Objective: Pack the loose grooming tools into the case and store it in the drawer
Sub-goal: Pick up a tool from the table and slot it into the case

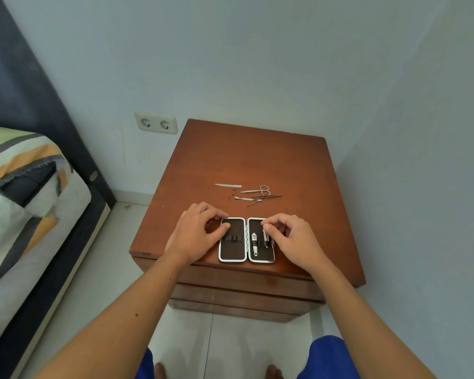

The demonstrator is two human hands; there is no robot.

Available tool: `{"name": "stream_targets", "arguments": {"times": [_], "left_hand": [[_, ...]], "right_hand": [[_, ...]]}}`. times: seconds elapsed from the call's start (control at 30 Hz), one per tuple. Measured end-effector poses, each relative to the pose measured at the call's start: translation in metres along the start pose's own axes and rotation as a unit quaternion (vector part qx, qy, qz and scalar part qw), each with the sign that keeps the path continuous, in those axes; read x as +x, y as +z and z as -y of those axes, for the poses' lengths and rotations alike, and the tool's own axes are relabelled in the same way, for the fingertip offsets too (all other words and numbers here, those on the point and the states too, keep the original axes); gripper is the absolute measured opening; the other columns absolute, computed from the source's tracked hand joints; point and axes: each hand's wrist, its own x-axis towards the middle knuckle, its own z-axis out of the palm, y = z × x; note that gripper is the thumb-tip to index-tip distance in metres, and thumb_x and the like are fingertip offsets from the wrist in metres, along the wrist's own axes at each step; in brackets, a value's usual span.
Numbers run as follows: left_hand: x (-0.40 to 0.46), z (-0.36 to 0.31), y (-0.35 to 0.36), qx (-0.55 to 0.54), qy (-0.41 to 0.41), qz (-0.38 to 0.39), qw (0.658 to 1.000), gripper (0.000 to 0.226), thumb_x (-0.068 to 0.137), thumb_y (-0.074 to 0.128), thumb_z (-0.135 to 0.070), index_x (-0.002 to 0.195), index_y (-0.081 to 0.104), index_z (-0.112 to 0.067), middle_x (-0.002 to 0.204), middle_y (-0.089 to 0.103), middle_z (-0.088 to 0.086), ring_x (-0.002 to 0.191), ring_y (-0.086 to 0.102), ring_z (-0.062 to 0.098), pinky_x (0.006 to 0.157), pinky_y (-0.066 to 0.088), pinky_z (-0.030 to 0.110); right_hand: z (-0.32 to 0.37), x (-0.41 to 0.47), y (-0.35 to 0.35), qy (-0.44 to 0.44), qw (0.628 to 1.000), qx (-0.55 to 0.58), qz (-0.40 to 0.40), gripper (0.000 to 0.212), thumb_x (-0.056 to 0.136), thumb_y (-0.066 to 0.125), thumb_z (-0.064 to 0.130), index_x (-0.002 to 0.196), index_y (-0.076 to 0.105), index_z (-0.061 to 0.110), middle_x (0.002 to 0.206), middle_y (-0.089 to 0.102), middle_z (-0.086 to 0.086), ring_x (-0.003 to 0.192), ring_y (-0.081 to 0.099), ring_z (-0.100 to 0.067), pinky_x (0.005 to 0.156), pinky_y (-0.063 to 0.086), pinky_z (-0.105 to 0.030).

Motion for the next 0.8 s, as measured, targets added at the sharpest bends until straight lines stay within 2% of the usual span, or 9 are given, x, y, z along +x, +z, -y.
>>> {"name": "stream_targets", "arguments": {"times": [0.13,0.2,0.3,0.37,0.43,0.57,0.8], "left_hand": [[0.000,0.002,0.000,0.004,0.005,0.003,1.000,0.022,0.097,0.071,-0.045,0.118,0.073,-0.038,0.107,0.062,-0.018,0.103,0.052,0.005,0.096,0.049,0.034],[0.000,0.002,0.001,0.005,0.006,0.003,1.000,0.022,0.097,0.071,-0.045,0.118,0.073,-0.038,0.107,0.062,-0.018,0.103,0.052,0.005,0.095,0.048,0.034],[0.001,-0.001,0.002,0.001,0.012,0.000,1.000,0.021,0.097,0.072,-0.044,0.117,0.073,-0.039,0.105,0.062,-0.019,0.102,0.052,0.004,0.095,0.049,0.034],[0.001,-0.002,0.003,-0.002,0.013,0.001,1.000,0.020,0.097,0.072,-0.044,0.117,0.073,-0.040,0.106,0.061,-0.020,0.103,0.052,0.004,0.096,0.049,0.033],[0.001,0.000,0.002,0.001,0.009,0.004,1.000,0.021,0.097,0.072,-0.045,0.117,0.073,-0.040,0.106,0.061,-0.020,0.104,0.052,0.004,0.097,0.049,0.034],[0.000,0.003,0.001,-0.001,0.009,0.003,1.000,0.021,0.097,0.072,-0.046,0.117,0.073,-0.041,0.107,0.062,-0.020,0.104,0.053,0.005,0.097,0.050,0.036],[-0.001,0.001,0.001,0.001,0.012,-0.007,1.000,0.020,0.097,0.074,-0.042,0.115,0.075,-0.036,0.107,0.063,-0.019,0.104,0.053,0.005,0.098,0.050,0.037]], "right_hand": [[-0.004,-0.011,-0.001,-0.093,0.992,-0.079,0.017,0.019,0.093,0.077,0.025,0.111,0.076,0.029,0.099,0.065,0.016,0.093,0.051,-0.001,0.083,0.035,-0.010],[-0.006,-0.016,-0.004,-0.107,0.988,-0.103,0.053,0.031,0.091,0.078,0.030,0.122,0.072,0.028,0.111,0.061,0.015,0.101,0.048,0.002,0.089,0.032,-0.006],[-0.008,-0.021,-0.012,-0.118,0.980,-0.135,0.086,0.039,0.091,0.078,0.036,0.128,0.068,0.029,0.120,0.056,0.016,0.108,0.046,-0.005,0.095,0.031,-0.006],[-0.008,-0.022,-0.015,-0.117,0.980,-0.136,0.091,0.040,0.090,0.079,0.038,0.128,0.069,0.028,0.122,0.054,0.017,0.110,0.046,-0.009,0.095,0.034,-0.010],[-0.008,-0.024,-0.013,-0.114,0.980,-0.132,0.099,0.042,0.089,0.079,0.040,0.128,0.069,0.027,0.124,0.054,0.018,0.110,0.046,-0.005,0.092,0.035,-0.012],[-0.007,-0.029,-0.010,-0.103,0.983,-0.114,0.104,0.041,0.088,0.080,0.041,0.125,0.069,0.028,0.123,0.053,0.019,0.109,0.047,0.002,0.087,0.035,-0.010],[-0.008,-0.032,-0.006,-0.086,0.990,-0.083,0.079,0.039,0.087,0.080,0.043,0.124,0.071,0.034,0.122,0.054,0.023,0.109,0.051,0.001,0.086,0.036,-0.013]]}}
